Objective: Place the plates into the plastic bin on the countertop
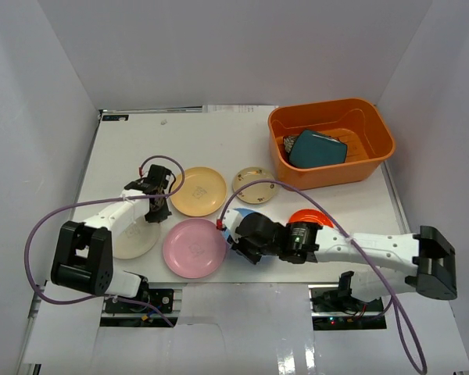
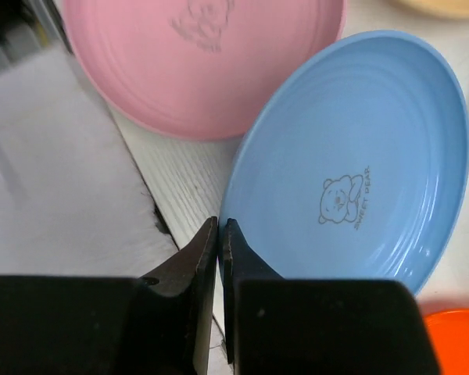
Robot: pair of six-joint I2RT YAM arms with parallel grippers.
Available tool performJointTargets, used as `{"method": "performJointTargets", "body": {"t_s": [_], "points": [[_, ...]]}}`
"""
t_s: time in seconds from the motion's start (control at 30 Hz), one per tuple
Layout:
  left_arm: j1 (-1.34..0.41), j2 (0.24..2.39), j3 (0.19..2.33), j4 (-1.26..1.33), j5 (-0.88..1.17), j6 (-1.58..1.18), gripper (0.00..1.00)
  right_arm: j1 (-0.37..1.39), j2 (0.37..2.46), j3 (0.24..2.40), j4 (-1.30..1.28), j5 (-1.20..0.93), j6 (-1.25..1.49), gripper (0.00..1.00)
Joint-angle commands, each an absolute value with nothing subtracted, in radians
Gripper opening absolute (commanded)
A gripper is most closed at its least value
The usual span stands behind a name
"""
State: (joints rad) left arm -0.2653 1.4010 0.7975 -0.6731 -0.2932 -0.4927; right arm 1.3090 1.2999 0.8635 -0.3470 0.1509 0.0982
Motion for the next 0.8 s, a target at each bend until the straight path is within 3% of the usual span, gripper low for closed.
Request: {"method": "performJointTargets", "body": {"t_s": [0.0, 0.23, 0.37, 0.5, 0.77], "points": [[-0.258, 1.385, 0.827, -0.666, -0.314, -0.472, 0.00, 1.319, 1.192, 0.975, -0.385, 0.212, 0.118, 0.08], [-0.258, 1.371, 0.824, -0.658, -0.302, -0.468, 0.00, 1.295, 1.141, 1.212, -0.422, 0.423, 0.008, 0.08], [-0.258, 1.350, 0.815, -0.649, -0.288, -0.462, 0.00, 1.165, 1.177, 1.328, -0.428, 0.489, -0.095, 0.08], [-0.258, 1.312, 0.804, -0.632, -0.265, -0.451, 0.00, 0.839, 1.247, 1.385, -0.405, 0.442, -0.166, 0.08], [-0.258, 1.244, 0.796, -0.620, -0.233, -0.433, 0.00, 0.436, 1.480, 1.413, -0.259, 0.218, -0.158, 0.08]]}}
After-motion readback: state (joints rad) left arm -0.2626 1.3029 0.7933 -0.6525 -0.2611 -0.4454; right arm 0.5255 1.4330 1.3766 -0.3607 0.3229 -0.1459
